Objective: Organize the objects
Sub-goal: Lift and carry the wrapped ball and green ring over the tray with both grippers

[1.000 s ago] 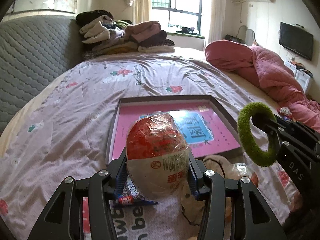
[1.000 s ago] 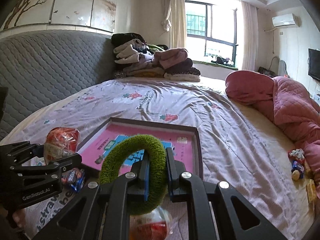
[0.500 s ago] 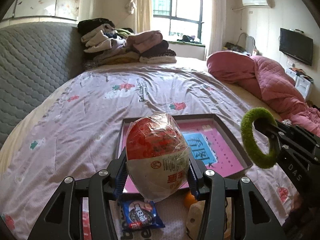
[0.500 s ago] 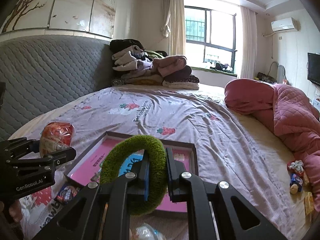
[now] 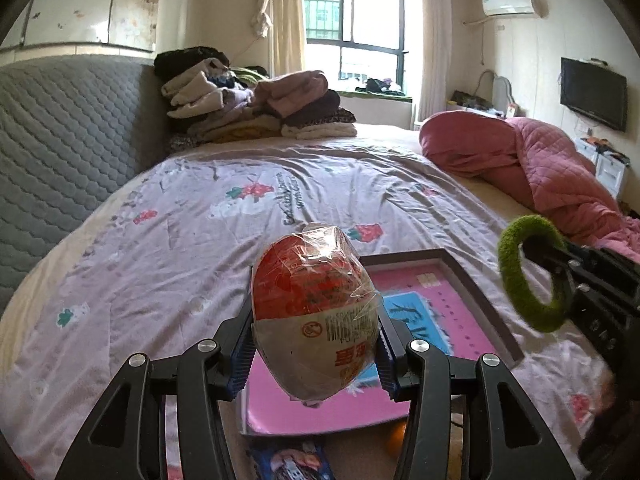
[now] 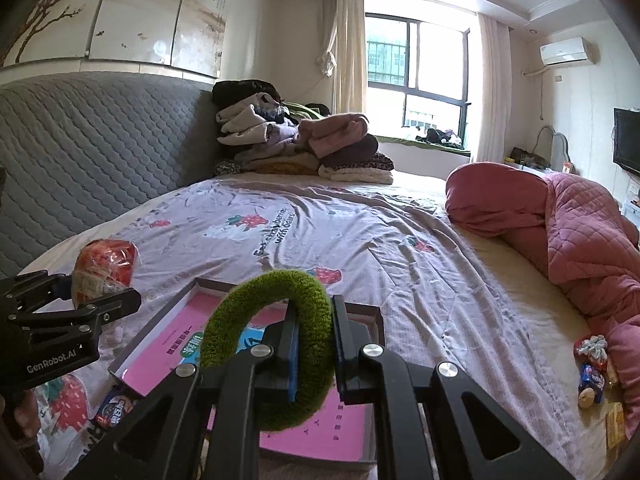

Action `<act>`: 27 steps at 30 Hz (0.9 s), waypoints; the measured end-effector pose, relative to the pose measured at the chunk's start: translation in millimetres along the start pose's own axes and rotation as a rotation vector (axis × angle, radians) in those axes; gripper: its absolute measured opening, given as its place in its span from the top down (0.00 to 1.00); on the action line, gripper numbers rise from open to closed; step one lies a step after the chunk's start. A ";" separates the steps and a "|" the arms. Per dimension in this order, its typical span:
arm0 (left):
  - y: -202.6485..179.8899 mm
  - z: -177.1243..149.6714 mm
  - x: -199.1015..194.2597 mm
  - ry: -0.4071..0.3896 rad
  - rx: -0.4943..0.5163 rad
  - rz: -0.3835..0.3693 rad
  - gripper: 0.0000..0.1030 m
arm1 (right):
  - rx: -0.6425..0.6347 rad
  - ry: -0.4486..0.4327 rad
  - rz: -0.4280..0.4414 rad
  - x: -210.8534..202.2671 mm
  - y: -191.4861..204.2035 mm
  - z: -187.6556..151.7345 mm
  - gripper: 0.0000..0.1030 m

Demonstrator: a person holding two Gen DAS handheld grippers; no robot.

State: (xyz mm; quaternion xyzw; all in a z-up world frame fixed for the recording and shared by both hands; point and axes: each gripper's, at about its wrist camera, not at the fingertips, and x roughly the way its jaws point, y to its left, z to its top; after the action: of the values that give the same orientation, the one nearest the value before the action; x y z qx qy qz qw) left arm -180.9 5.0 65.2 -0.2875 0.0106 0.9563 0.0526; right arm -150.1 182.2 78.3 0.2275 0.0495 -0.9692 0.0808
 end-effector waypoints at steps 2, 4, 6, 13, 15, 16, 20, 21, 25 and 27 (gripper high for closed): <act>2.3 0.5 8.7 0.015 -0.006 -0.008 0.50 | -0.002 0.007 0.004 4.3 -0.2 1.0 0.87; 4.1 0.2 16.1 0.032 -0.009 -0.009 0.50 | -0.004 0.016 0.004 9.3 -0.9 1.0 0.87; 5.1 -1.2 22.9 0.045 -0.014 -0.018 0.50 | -0.008 0.027 0.003 14.4 -1.8 -0.3 0.87; 5.4 -9.3 47.5 0.096 -0.011 -0.025 0.50 | 0.005 0.101 0.012 40.6 -7.6 -11.6 0.87; 4.6 -12.2 53.9 0.108 -0.006 -0.021 0.50 | 0.013 0.118 0.016 47.9 -9.7 -15.1 0.87; 4.2 -13.7 57.4 0.116 -0.005 -0.023 0.50 | 0.019 0.132 0.018 52.1 -11.5 -17.4 0.87; 5.0 -22.3 73.5 0.165 -0.002 -0.029 0.50 | 0.034 0.188 0.024 65.8 -15.9 -28.9 0.87; 4.9 -24.9 77.5 0.177 0.000 -0.027 0.50 | 0.035 0.207 0.030 69.6 -16.2 -32.5 0.87; 4.3 -32.7 89.1 0.232 -0.003 -0.053 0.50 | 0.045 0.257 0.042 80.3 -15.8 -44.1 0.87; 3.0 -35.8 90.9 0.247 -0.007 -0.070 0.50 | 0.059 0.275 0.051 84.1 -17.3 -48.7 0.87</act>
State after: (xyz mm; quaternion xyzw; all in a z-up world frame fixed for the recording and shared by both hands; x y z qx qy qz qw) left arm -237.0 8.8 -14.8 -0.4033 0.0039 0.9113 0.0832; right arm -206.4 194.4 -1.9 0.3615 0.0259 -0.9276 0.0911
